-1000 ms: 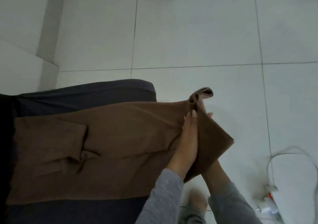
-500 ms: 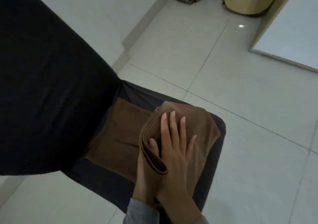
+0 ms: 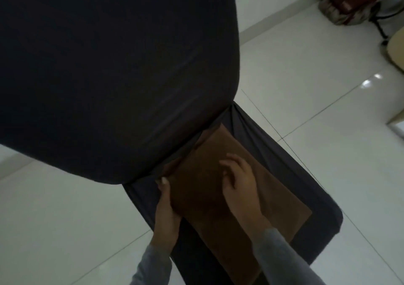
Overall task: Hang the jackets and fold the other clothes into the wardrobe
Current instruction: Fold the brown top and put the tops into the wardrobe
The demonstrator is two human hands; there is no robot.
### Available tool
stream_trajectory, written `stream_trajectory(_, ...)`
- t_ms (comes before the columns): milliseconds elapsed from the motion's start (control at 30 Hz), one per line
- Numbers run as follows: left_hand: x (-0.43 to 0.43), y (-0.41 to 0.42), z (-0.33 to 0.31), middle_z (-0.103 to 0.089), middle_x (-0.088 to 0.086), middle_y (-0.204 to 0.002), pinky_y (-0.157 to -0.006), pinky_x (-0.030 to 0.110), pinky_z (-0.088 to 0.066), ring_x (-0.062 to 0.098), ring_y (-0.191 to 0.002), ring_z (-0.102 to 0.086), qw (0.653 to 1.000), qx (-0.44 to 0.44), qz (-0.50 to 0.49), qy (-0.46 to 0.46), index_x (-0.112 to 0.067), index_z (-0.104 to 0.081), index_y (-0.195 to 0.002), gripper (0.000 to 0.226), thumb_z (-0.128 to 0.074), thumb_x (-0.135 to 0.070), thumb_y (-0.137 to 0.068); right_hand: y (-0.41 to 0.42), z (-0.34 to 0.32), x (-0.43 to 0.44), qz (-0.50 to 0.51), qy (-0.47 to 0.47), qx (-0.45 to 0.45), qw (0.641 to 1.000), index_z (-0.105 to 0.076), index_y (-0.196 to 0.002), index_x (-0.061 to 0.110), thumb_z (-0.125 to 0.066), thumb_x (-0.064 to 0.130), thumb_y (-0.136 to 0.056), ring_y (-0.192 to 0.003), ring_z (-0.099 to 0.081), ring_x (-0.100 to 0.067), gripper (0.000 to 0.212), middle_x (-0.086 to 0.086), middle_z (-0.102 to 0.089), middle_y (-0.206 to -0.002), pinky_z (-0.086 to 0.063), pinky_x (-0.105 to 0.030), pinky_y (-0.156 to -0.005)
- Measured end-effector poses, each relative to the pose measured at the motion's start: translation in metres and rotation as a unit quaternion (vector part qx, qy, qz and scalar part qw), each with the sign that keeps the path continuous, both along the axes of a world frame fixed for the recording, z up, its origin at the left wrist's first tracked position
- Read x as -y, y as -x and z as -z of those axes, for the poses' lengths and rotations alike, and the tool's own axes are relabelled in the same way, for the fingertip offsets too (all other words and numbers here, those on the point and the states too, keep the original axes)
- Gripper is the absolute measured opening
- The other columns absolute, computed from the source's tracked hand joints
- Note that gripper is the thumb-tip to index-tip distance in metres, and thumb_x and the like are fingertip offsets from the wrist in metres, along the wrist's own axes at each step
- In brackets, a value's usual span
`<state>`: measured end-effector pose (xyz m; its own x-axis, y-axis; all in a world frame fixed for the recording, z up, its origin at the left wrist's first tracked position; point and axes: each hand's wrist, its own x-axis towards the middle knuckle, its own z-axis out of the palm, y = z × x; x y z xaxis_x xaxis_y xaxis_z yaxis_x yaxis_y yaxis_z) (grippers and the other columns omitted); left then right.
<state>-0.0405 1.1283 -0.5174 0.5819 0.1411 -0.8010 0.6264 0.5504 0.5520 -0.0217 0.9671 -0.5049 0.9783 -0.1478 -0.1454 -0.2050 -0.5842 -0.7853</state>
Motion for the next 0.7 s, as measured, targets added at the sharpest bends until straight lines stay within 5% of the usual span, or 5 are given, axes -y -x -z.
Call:
stream_trajectory(100,0.008,0.011,-0.003,-0.06,-0.013,-0.115,-0.091,0.026,-0.047,0.008,-0.102,-0.059,0.987,0.013,0.072,-0.144,-0.028,-0.05,-0.131,0.061,-0.071,-0.046,-0.077,-0.032,-0.004,0.015,-0.003,0.042,-0.068,0.997,-0.054,-0.124,0.016,-0.056,0.009,-0.089,-0.124,-0.042,-0.019,0.036,-0.001,-0.046,-0.132,-0.035,-0.033,-0.106)
stream_trajectory(200,0.01,-0.002,-0.005,-0.063,-0.011,-0.104,-0.073,0.015,-0.046,0.002,-0.09,-0.059,0.984,0.008,0.01,-0.179,-0.02,-0.057,-0.12,0.032,-0.062,-0.027,-0.089,-0.069,-0.006,0.018,-0.047,0.109,-0.127,0.985,-0.044,-0.133,0.015,-0.057,0.023,-0.091,-0.125,-0.039,-0.025,0.045,-0.006,-0.042,-0.135,-0.032,-0.044,-0.104)
stream_trajectory(333,0.006,-0.009,-0.006,-0.067,-0.009,-0.099,-0.077,0.018,-0.048,0.006,-0.091,-0.062,0.981,0.014,-0.051,-0.185,-0.026,-0.064,-0.1,0.011,-0.06,-0.022,-0.091,-0.097,-0.006,0.016,-0.082,0.176,-0.159,0.968,-0.042,-0.134,0.018,-0.055,0.035,-0.091,-0.127,-0.036,-0.026,0.048,-0.004,-0.044,-0.133,-0.022,-0.051,-0.107)
stream_trajectory(533,0.008,0.011,-0.001,-0.072,0.006,-0.1,-0.087,0.033,-0.052,0.02,-0.097,-0.066,0.976,0.021,-0.071,-0.206,-0.01,-0.068,-0.104,0.018,-0.061,-0.02,-0.091,-0.103,0.003,0.028,-0.123,0.192,-0.085,0.97,-0.06,-0.107,0.015,-0.051,0.036,-0.094,-0.107,-0.049,-0.025,0.026,-0.003,-0.059,-0.109,-0.027,-0.047,-0.099)
stream_trajectory(700,0.013,0.003,-0.008,-0.062,0.0,-0.082,-0.069,0.024,-0.047,0.008,-0.077,-0.055,0.955,0.047,-0.127,-0.263,-0.012,-0.065,-0.094,0.013,-0.054,-0.018,-0.095,-0.11,-0.003,0.03,-0.119,0.076,-0.012,0.99,-0.059,-0.089,0.018,-0.05,0.031,-0.096,-0.08,-0.056,-0.018,0.017,0.006,-0.059,-0.078,-0.035,-0.044,-0.092)
